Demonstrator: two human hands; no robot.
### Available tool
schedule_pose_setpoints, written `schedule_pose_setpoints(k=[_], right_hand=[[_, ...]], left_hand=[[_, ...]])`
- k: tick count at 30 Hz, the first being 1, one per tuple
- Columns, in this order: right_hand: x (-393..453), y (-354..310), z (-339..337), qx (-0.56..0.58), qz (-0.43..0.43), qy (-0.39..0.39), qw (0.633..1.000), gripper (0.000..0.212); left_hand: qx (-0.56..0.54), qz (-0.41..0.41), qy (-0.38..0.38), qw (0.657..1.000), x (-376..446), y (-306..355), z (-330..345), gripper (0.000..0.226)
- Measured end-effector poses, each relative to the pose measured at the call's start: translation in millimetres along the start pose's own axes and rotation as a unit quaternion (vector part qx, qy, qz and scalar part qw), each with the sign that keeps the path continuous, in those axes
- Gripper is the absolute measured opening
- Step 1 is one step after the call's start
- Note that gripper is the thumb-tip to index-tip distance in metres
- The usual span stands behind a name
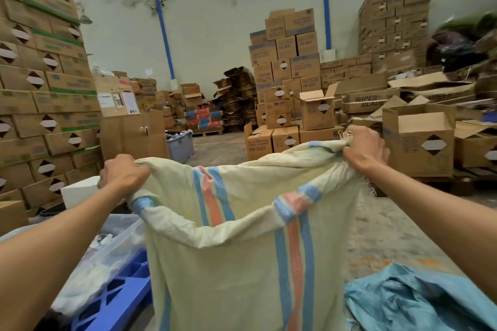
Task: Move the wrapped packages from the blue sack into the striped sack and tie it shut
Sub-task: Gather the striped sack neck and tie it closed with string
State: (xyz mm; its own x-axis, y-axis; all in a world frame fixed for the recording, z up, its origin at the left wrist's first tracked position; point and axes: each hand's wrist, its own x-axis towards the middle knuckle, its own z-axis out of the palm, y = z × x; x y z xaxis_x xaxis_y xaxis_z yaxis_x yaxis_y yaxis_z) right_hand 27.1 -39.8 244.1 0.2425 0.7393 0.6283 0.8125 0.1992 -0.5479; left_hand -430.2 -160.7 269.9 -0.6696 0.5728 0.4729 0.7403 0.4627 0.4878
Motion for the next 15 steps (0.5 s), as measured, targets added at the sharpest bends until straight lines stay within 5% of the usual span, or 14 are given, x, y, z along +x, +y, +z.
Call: schedule_pose_setpoints(k=[3, 6, 9, 12, 15], right_hand=[[2.8, 6.8, 1.4, -0.027, -0.027, 0.042, 0.998, 0.016], [4.3, -5.3, -6.5, 0.045, 0.080, -0.120, 0.989, 0.024], [-2.7, -11.8, -19.4, 0.221, 0.199, -0.294, 0.908, 0.031], [-4.4, -7.8, -33.9, 0.333, 0.178, -0.452, 0.808, 0.039], [-6.5, -2.2, -42.4, 0.399, 0.081, -0.537, 0.739, 0.058]], left_hand=[[-0.060, -0.047, -0.180, 0.981, -3.1, 18.7, -17.0, 0.038], [-0.222, -0.117, -0.390, 0.886, -5.3, 32.9, -42.3, 0.050], [-0.253, -0.108, -0.449, 0.850, -12.9, 40.2, -38.3, 0.053], [-0.279, -0.079, -0.403, 0.868, -21.6, 47.0, -27.0, 0.036], [-0.211, 0.043, -0.114, 0.970, -23.5, 46.8, -12.4, 0.024]])
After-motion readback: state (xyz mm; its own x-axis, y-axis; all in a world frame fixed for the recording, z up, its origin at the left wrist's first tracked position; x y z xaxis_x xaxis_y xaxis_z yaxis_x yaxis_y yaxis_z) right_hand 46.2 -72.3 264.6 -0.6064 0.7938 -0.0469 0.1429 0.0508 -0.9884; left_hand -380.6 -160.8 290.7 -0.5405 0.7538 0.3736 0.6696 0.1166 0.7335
